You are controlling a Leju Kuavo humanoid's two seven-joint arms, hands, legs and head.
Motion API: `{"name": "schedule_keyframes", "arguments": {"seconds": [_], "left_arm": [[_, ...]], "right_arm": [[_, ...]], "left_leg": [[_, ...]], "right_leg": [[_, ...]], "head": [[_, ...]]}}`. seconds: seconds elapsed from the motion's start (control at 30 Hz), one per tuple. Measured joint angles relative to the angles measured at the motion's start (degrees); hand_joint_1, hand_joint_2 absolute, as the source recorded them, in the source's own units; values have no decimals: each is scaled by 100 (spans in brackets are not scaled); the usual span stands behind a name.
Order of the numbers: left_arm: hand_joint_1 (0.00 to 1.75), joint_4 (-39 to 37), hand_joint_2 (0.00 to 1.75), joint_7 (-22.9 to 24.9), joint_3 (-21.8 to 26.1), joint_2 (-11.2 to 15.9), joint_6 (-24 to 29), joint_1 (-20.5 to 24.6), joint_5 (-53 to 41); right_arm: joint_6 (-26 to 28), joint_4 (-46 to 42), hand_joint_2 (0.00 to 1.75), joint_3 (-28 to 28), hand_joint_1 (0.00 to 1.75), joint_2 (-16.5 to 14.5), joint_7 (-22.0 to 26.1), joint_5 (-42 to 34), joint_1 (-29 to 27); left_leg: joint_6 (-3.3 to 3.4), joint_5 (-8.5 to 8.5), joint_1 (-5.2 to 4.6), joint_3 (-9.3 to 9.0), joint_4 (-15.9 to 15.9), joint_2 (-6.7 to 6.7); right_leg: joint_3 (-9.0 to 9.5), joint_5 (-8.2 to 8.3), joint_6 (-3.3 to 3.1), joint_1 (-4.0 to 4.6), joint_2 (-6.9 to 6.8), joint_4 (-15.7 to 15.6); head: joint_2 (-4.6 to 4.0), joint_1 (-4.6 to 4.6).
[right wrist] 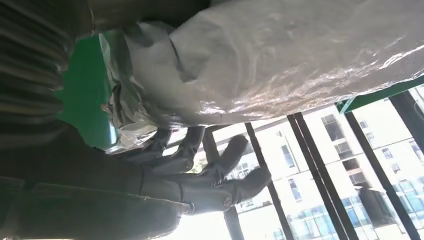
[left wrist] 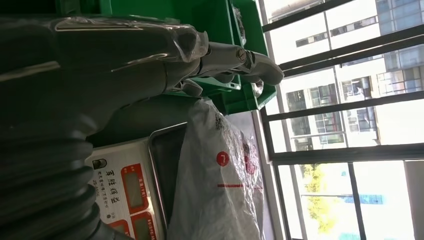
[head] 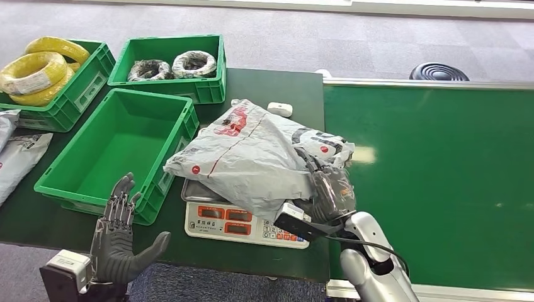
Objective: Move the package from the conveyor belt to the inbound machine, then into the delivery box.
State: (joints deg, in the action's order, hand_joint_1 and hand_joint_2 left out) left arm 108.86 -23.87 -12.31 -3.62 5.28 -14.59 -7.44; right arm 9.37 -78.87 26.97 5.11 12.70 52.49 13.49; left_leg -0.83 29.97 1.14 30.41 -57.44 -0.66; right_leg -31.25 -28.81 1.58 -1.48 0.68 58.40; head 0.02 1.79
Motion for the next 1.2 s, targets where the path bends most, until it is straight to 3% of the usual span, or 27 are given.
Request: {"name": "schedule_keyframes", "arguments": {"seconds": [0.1,0.3,0.53,0.73,1.07,1.17,1.2], "left_arm": [[0,-5,175,42,-31,-23,-123,117,-405],[0,-26,175,737,-495,-22,46,665,-2764],[0,-790,175,1680,-1424,-22,-292,1845,-4654],[0,-1979,175,1857,-1993,-80,-212,2669,-4888],[0,-3140,175,2100,-2398,-151,-166,3313,-4753],[13,-3544,175,2316,-2487,-179,-8,3525,-4895],[30,-3688,175,2412,-2506,-186,59,3594,-4972]], "right_arm": [[93,-75,175,-180,0,-11,188,-216,-257],[109,-367,175,-360,0,-68,659,-872,-534],[150,-696,175,-302,0,-130,1085,-1646,-504],[366,-1166,175,-234,0,-141,1249,-2142,-502],[602,-1933,175,-222,0,-162,1420,-2596,-570],[613,-2234,175,-225,0,-174,1458,-2669,-609],[619,-2325,175,-224,0,-179,1490,-2692,-618]], "left_leg": [[0,0,0,2,0,-2],[0,-1,0,-2,-1,0],[2,-4,0,-6,-3,-3],[2,-4,-1,-5,-4,2],[2,-4,0,-1,-4,4],[2,-4,-1,-1,-4,3],[2,-4,-1,-1,-4,3]], "right_leg": [[-1,0,0,0,-2,0],[2,2,-1,0,-1,0],[9,7,-4,0,-6,0],[4,8,-6,0,-1,1],[-2,8,-6,0,3,1],[-1,9,-6,0,3,1],[-1,9,-6,0,3,1]], "head": [[0,-1],[0,-1],[0,-1],[0,-1],[0,0],[0,-1],[0,-1]]}}
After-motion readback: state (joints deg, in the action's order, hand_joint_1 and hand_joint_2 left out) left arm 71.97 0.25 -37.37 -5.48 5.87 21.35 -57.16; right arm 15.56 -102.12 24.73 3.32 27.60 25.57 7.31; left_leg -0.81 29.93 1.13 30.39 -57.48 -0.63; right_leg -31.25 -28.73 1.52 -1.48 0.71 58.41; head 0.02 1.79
